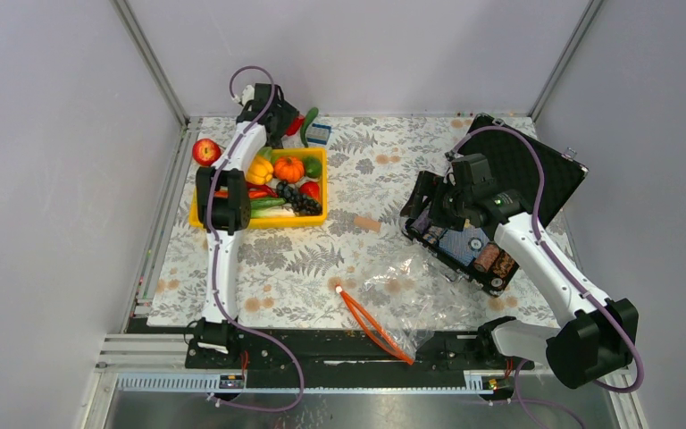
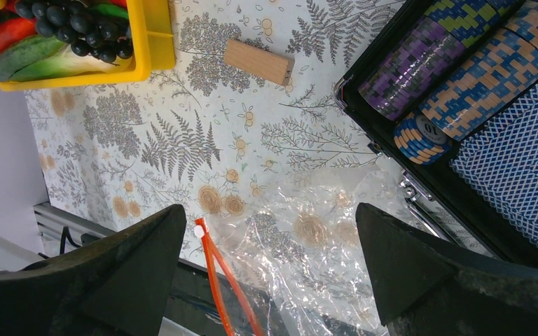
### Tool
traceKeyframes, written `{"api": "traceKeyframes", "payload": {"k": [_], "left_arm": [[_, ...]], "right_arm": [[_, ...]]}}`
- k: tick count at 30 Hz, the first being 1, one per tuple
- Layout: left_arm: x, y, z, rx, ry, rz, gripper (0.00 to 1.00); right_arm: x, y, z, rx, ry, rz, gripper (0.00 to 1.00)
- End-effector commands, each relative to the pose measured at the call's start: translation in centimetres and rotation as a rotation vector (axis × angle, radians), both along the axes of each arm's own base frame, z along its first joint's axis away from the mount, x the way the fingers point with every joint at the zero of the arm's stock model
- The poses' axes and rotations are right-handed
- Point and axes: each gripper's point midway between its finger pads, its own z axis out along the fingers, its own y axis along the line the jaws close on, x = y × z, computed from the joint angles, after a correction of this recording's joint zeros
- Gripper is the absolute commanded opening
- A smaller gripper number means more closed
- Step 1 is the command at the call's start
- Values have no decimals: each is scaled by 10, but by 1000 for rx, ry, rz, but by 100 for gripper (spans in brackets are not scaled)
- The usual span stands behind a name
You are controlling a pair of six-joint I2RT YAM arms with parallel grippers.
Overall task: Open the zip-top bag and remove the fake food
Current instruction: Place the distractor at the center of the board.
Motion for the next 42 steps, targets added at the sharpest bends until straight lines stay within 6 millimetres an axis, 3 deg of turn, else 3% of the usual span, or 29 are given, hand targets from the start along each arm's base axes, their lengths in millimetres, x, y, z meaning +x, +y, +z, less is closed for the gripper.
{"api": "traceKeyframes", "payload": {"k": [1, 9, 20, 29, 38, 42], "left_arm": [[13, -26, 19, -49, -78, -56, 34], [8, -68, 18, -65, -93, -145, 32], [-17, -135, 16, -80, -79, -332, 30], [-59, -187, 5, -62, -16, -471, 29], [-105, -224, 3, -14, 19, -617, 28], [-126, -232, -1, 18, 41, -672, 28]], "right_arm": [[3, 1, 6, 22, -27, 9, 100], [4, 1, 4, 24, -18, 9, 100], [4, 0, 4, 27, -18, 6, 100], [3, -1, 9, 37, -29, -1, 100], [-1, -8, 18, 34, -60, -27, 100], [-4, -14, 24, 23, -83, -45, 100]]}}
